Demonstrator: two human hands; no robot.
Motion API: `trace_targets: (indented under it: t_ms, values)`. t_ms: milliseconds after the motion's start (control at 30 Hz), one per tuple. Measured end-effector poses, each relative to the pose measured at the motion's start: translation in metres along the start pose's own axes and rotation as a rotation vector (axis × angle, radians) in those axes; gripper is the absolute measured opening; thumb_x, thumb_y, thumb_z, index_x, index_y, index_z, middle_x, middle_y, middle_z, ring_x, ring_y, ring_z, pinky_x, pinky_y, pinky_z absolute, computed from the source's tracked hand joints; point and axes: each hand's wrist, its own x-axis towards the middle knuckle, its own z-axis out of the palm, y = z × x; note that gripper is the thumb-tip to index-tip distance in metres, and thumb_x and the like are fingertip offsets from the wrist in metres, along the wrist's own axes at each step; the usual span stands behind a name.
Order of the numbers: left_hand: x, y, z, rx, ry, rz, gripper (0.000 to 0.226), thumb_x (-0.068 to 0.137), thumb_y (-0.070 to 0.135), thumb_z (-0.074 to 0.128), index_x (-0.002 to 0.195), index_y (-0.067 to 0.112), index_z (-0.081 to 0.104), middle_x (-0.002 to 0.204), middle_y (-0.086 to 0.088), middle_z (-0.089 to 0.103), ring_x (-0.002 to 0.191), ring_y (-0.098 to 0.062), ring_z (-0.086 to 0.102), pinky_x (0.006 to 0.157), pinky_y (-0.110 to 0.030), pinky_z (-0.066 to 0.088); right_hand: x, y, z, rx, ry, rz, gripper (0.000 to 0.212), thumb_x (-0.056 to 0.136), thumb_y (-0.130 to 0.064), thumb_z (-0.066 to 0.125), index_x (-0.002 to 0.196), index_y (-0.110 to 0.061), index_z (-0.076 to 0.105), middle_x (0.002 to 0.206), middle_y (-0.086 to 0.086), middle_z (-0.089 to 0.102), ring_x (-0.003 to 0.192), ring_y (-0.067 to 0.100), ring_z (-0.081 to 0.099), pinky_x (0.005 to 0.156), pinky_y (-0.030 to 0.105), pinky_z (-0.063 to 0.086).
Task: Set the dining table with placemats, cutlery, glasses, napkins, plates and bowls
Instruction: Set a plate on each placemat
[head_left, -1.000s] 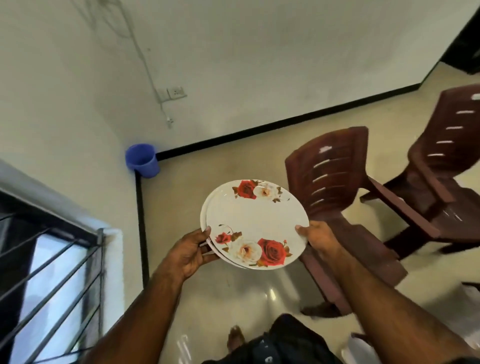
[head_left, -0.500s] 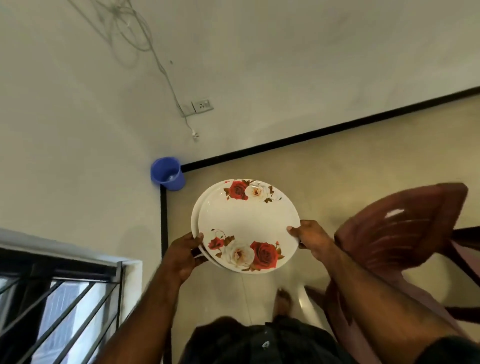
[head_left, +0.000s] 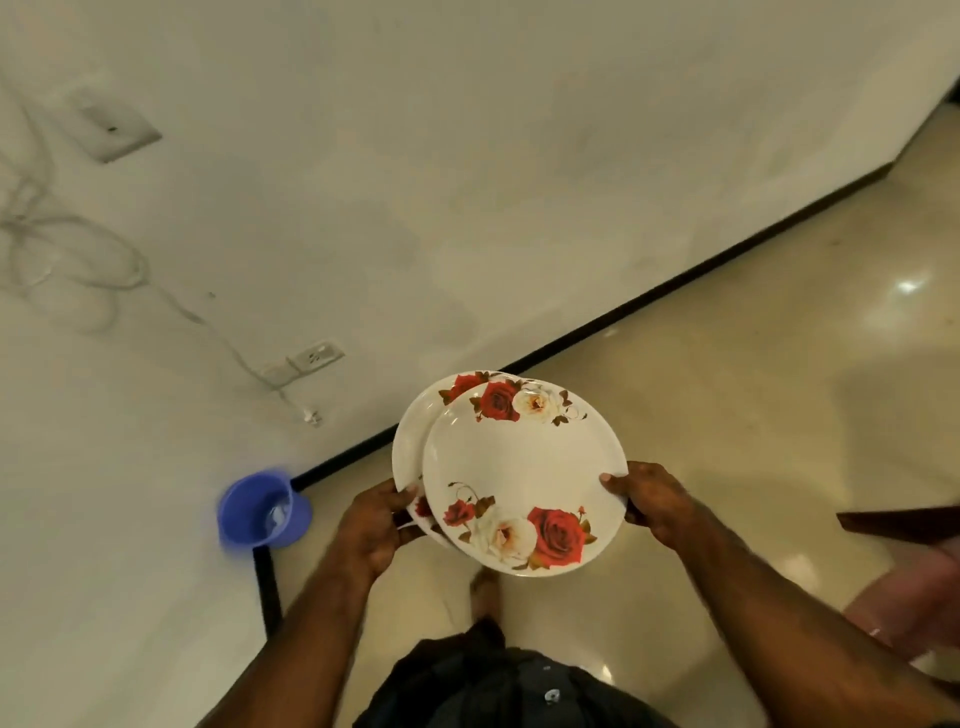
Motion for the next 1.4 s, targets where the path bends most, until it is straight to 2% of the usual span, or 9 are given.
trace_targets:
  t_ms: [67,233,533,700,867,1067,1200,1300,1400]
  values:
    - [0.039,0.042,0.025,0.047,-0.07,-0.012,0.025,0.097,0.006,0.068,0.121,0.008,0.073,0.112,-0.02,0.078,0.104,-0.04,0.074,0.082,-0.053,0.061,0.017,-0.014,-0.017,0.081,0.102,0.043,0.017,0.089,-0.016,0.081,0.102,-0.007,0.077,0.094,0.02,0.078,0.091,0.045,0.075,0.075,0.043,0.055]
    - [0.121,0.13,0.122,0.215,-0.19,-0.023,0.023,0.099,0.002,0.064,0.12,0.006,0.072,0.108,-0.019,0.079,0.104,-0.04,0.072,0.086,-0.054,0.06,0.038,-0.041,-0.077,0.305,0.354,0.121,0.011,0.088,-0.009,0.08,0.098,-0.004,0.077,0.097,0.025,0.077,0.081,0.036,0.065,0.076,0.045,0.049]
    - [0.235,0.207,0.352,0.395,-0.284,-0.049,0.018,0.099,0.001,0.066,0.116,0.002,0.074,0.101,-0.017,0.08,0.102,-0.041,0.074,0.092,-0.061,0.06,0.115,-0.053,-0.215,0.609,0.628,0.226,0.018,0.09,-0.007,0.077,0.108,-0.003,0.072,0.101,0.022,0.076,0.083,0.036,0.068,0.064,0.036,0.054]
    - [0.269,0.248,0.487,0.442,-0.277,-0.041,0.02,0.096,-0.003,0.068,0.115,0.001,0.072,0.089,-0.013,0.08,0.09,-0.037,0.075,0.063,-0.045,0.065,0.155,-0.089,-0.303,0.646,0.709,0.333,0.021,0.089,-0.008,0.078,0.108,-0.005,0.071,0.102,0.019,0.075,0.094,0.039,0.072,0.08,0.047,0.061]
    - [0.306,0.285,0.611,0.469,-0.32,-0.039,0.022,0.096,0.001,0.069,0.118,0.002,0.072,0.108,-0.019,0.078,0.094,-0.037,0.076,0.067,-0.045,0.066,0.191,-0.136,-0.405,0.649,0.797,0.319,0.024,0.087,-0.004,0.077,0.11,0.001,0.071,0.101,0.021,0.073,0.088,0.035,0.067,0.069,0.04,0.055]
    - [0.37,0.326,0.791,0.496,-0.438,-0.043,0.022,0.096,-0.002,0.068,0.118,0.002,0.069,0.112,-0.02,0.075,0.096,-0.037,0.074,0.072,-0.048,0.064,0.249,-0.189,-0.512,0.736,0.915,0.33,0.015,0.089,-0.007,0.077,0.103,-0.008,0.071,0.103,0.02,0.074,0.101,0.046,0.071,0.089,0.06,0.06]
    - [0.4,0.35,0.912,0.573,-0.535,-0.081,0.027,0.096,-0.004,0.067,0.122,0.002,0.07,0.111,-0.018,0.077,0.095,-0.037,0.076,0.064,-0.044,0.065,0.284,-0.22,-0.563,0.86,1.032,0.365,0.019,0.091,-0.006,0.076,0.108,-0.008,0.068,0.109,0.017,0.071,0.104,0.041,0.069,0.095,0.056,0.059]
    - [0.405,0.37,1.008,0.633,-0.619,-0.09,0.028,0.096,-0.005,0.065,0.122,0.002,0.069,0.11,-0.017,0.077,0.096,-0.037,0.076,0.063,-0.044,0.065,0.308,-0.243,-0.604,0.969,1.096,0.369,0.019,0.09,-0.008,0.078,0.106,-0.012,0.068,0.11,0.015,0.071,0.102,0.035,0.069,0.09,0.052,0.061]
    - [0.399,0.383,1.096,0.702,-0.671,-0.08,0.021,0.097,-0.005,0.066,0.116,0.004,0.069,0.102,-0.013,0.078,0.096,-0.035,0.076,0.075,-0.049,0.065,0.324,-0.261,-0.64,1.054,1.152,0.362,0.019,0.09,-0.007,0.077,0.106,-0.009,0.068,0.101,0.013,0.071,0.09,0.029,0.069,0.069,0.038,0.059]
